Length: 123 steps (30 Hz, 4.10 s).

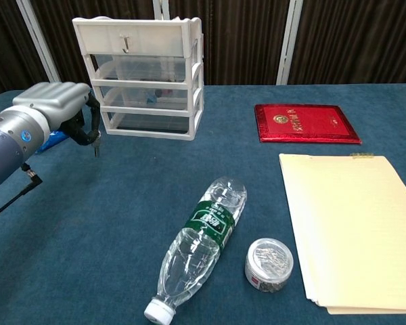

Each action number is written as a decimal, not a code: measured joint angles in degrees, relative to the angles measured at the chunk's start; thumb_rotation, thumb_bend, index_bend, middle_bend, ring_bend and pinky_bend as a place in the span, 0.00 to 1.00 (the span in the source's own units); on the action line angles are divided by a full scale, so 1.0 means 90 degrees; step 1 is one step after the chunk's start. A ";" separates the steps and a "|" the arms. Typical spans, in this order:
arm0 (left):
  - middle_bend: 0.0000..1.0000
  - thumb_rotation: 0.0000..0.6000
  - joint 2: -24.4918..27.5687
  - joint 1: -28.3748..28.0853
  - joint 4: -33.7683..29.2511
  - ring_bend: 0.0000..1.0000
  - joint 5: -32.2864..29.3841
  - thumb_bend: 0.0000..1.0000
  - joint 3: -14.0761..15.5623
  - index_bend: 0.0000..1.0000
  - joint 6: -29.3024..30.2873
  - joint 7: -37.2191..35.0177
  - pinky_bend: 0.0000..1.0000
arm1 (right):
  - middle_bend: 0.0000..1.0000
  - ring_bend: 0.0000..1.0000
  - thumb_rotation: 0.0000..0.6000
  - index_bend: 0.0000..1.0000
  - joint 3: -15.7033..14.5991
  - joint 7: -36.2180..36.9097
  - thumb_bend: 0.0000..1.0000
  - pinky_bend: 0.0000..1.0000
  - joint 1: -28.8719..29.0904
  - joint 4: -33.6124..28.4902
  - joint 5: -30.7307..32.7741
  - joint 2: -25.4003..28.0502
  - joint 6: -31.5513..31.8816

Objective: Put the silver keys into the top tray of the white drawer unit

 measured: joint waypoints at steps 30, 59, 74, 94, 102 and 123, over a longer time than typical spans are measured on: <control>0.97 1.00 0.0540 -0.1147 -0.0270 0.88 -0.0070 0.47 -0.0868 0.57 0.0152 0.0472 0.76 | 0.00 0.00 1.00 0.00 -0.0001 0.0097 0.00 0.00 0.0009 -0.0032 0.0020 0.0033 -0.0052; 0.97 1.00 0.0229 -0.1468 0.0739 0.88 0.0174 0.46 -0.0660 0.58 0.0044 -0.0189 0.76 | 0.00 0.00 1.00 0.00 0.0004 0.0155 0.00 0.00 -0.0013 -0.0031 -0.0001 0.0040 -0.0005; 0.96 1.00 0.0809 -0.1382 0.1051 0.86 0.1404 0.43 -0.0089 0.61 -0.0824 -0.1519 0.76 | 0.00 0.00 1.00 0.00 0.0014 0.0208 0.00 0.00 -0.0015 -0.0069 0.0057 0.0042 -0.0042; 0.96 1.00 0.1804 -0.1369 0.1885 0.86 0.3567 0.40 0.0783 0.60 -0.1037 -0.3045 0.76 | 0.00 0.00 1.00 0.00 0.0020 0.0179 0.00 0.00 -0.0020 -0.0106 0.0085 0.0022 -0.0049; 0.95 1.00 0.1779 -0.1308 0.2209 0.86 0.3819 0.36 0.0914 0.59 -0.0960 -0.3222 0.76 | 0.00 0.00 1.00 0.00 0.0029 0.0156 0.00 0.00 -0.0019 -0.0102 0.0091 0.0008 -0.0041; 0.95 1.00 0.1167 -0.1236 0.2867 0.86 0.3908 0.33 0.0782 0.57 -0.0570 -0.3292 0.76 | 0.00 0.00 1.00 0.00 0.0031 0.0193 0.00 0.00 -0.0023 -0.0093 0.0073 0.0016 -0.0033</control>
